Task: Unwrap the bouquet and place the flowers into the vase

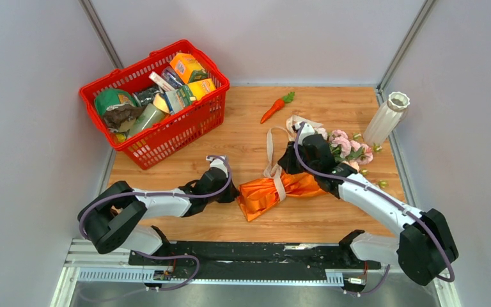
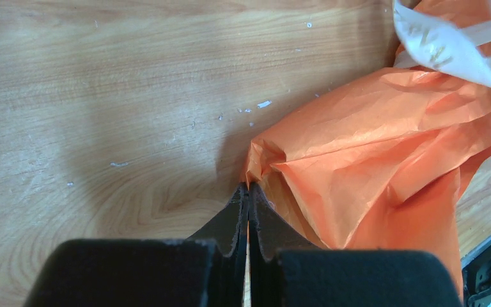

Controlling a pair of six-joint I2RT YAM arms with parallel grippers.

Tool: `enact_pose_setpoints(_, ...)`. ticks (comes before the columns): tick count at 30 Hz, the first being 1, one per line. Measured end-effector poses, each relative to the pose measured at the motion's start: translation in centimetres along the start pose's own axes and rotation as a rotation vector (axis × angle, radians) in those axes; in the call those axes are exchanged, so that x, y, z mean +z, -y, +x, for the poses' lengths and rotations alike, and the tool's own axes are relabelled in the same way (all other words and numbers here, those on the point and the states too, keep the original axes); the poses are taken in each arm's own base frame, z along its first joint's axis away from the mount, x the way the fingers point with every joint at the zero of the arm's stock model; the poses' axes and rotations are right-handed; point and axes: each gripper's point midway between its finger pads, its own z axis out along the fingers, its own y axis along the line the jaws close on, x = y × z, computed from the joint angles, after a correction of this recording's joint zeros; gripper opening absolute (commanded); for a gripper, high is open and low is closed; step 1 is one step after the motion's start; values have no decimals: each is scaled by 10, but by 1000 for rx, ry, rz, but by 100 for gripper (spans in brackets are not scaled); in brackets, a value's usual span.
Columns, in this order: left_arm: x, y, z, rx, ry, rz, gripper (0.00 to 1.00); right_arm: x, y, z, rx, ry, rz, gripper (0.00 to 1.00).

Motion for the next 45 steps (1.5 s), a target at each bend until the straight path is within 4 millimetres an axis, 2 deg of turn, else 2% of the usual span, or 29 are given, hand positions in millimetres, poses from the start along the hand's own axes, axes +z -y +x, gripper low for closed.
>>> enact_pose_setpoints(4,0,0,0,-3,2,-1,0,-6,-12,-38,-11,89,-8,0)
enact_pose_setpoints(10,0,1,0,-3,-2,5,0,-9,-6,-47,-20,102,39,0)
enact_pose_setpoints(13,0,1,0,-3,-1,6,0,-16,-5,-66,-25,140,79,0)
enact_pose_setpoints(18,0,1,0,-3,1,9,0,-43,-9,-142,-13,323,138,0)
enact_pose_setpoints(21,0,1,1,-4,2,10,0,-75,-8,-203,14,479,180,0)
enact_pose_setpoints(26,0,1,0,-3,3,12,0,-132,-14,-289,40,716,201,0)
enact_pose_setpoints(29,0,1,0,-3,3,12,0,-161,-24,-328,31,828,187,0)
enact_pose_setpoints(32,0,1,0,-3,2,13,0,-182,-35,-357,6,916,167,0)
enact_pose_setpoints(36,0,2,1,-1,2,13,0,-201,-51,-384,-36,995,119,0)
enact_pose_setpoints(41,0,2,0,8,-3,14,0,-205,-74,-393,-121,1023,20,0)
enact_pose_setpoints(45,0,3,0,18,-15,5,0,-211,-96,-410,-176,1066,-69,0)
